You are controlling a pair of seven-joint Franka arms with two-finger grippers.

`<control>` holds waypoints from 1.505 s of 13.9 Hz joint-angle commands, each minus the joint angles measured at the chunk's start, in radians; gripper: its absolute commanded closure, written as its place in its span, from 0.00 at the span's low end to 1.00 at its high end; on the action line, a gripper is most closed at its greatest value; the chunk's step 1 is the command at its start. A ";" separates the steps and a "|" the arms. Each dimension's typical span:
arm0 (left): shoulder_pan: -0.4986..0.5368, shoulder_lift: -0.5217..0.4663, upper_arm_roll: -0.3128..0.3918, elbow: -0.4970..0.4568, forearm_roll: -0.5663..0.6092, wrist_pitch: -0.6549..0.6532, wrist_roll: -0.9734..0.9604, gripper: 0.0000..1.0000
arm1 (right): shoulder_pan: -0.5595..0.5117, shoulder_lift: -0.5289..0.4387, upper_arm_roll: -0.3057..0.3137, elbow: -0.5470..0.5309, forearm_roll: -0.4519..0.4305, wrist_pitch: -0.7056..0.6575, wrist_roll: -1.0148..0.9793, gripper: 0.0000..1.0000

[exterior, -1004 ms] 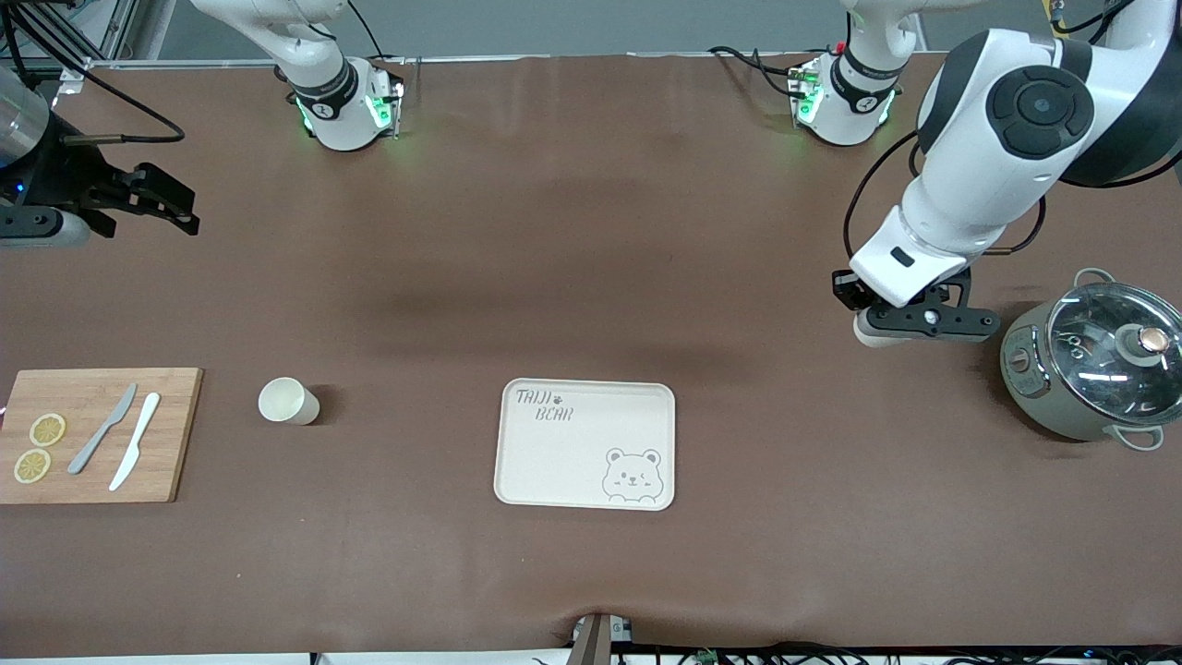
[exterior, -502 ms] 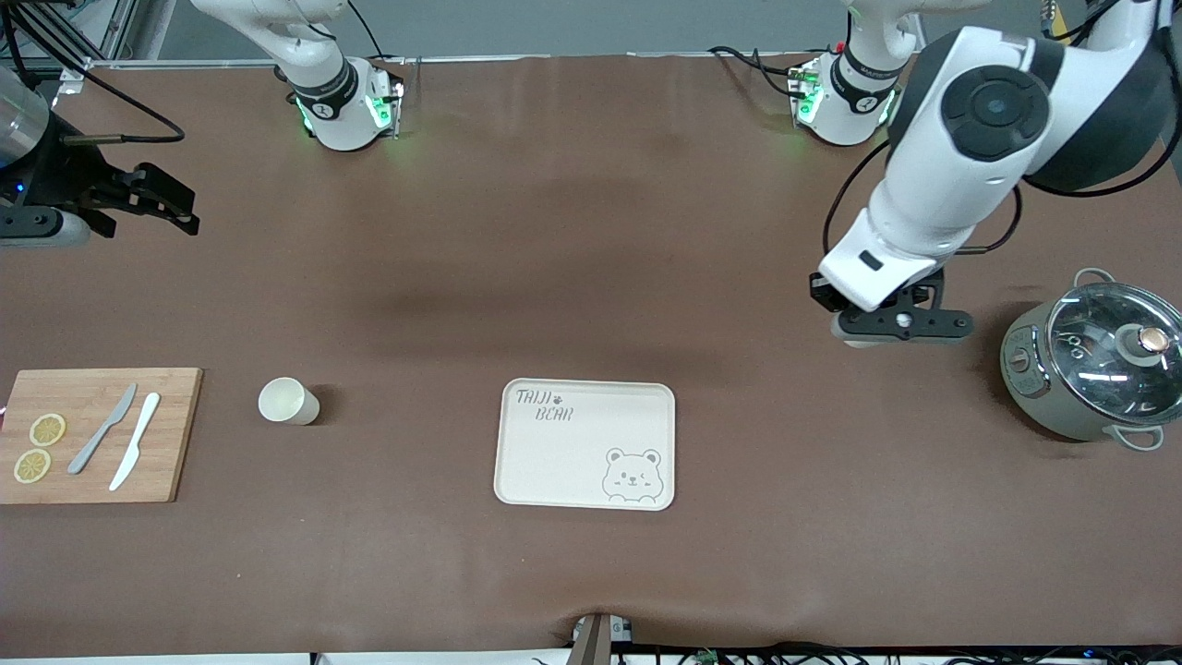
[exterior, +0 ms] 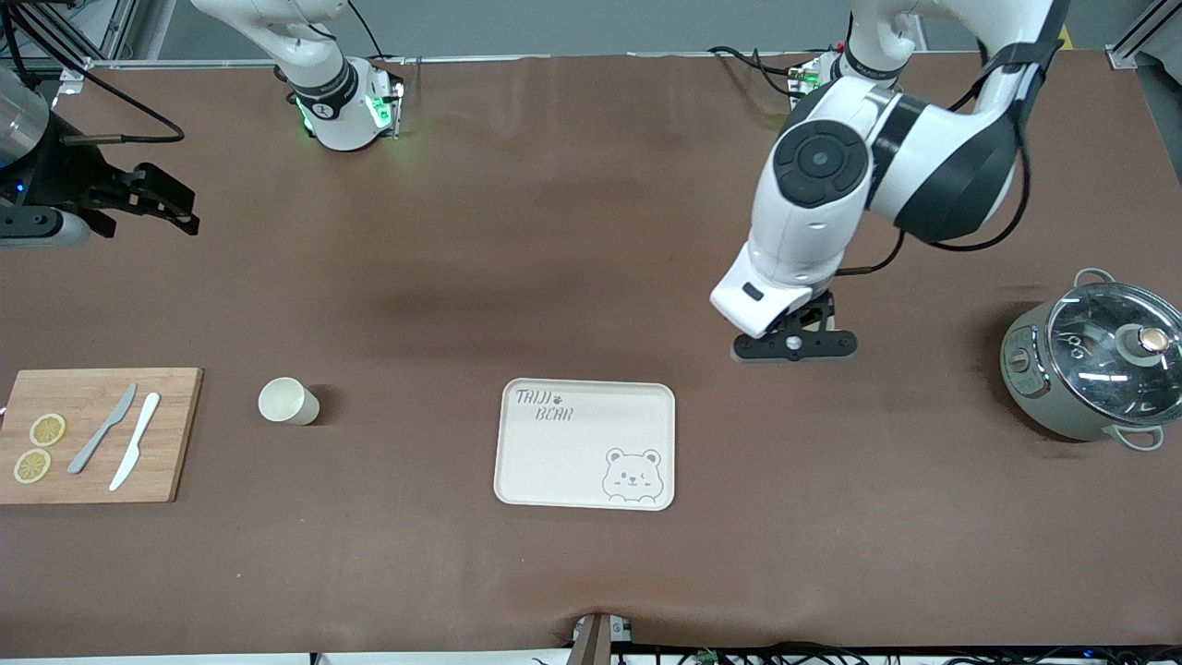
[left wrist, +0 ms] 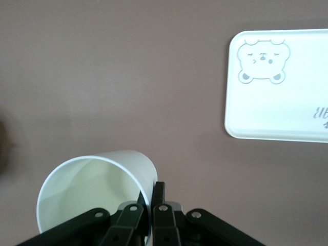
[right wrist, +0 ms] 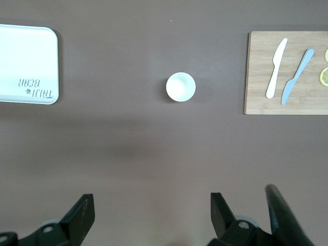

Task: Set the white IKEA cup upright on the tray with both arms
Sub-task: 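Carry the cup with the left gripper over the bear tray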

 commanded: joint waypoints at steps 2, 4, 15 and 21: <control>-0.160 0.118 0.136 0.155 0.021 -0.039 -0.039 1.00 | 0.008 0.005 -0.001 0.010 -0.020 -0.002 0.004 0.00; -0.278 0.170 0.252 0.201 0.012 -0.039 -0.045 1.00 | 0.008 0.005 -0.001 0.010 -0.020 -0.003 0.004 0.00; -0.388 0.376 0.280 0.354 -0.040 0.098 -0.200 1.00 | 0.008 0.003 -0.001 0.010 -0.020 -0.003 0.004 0.00; -0.415 0.457 0.280 0.388 -0.056 0.168 -0.231 1.00 | 0.008 0.005 -0.001 0.010 -0.020 -0.002 0.004 0.00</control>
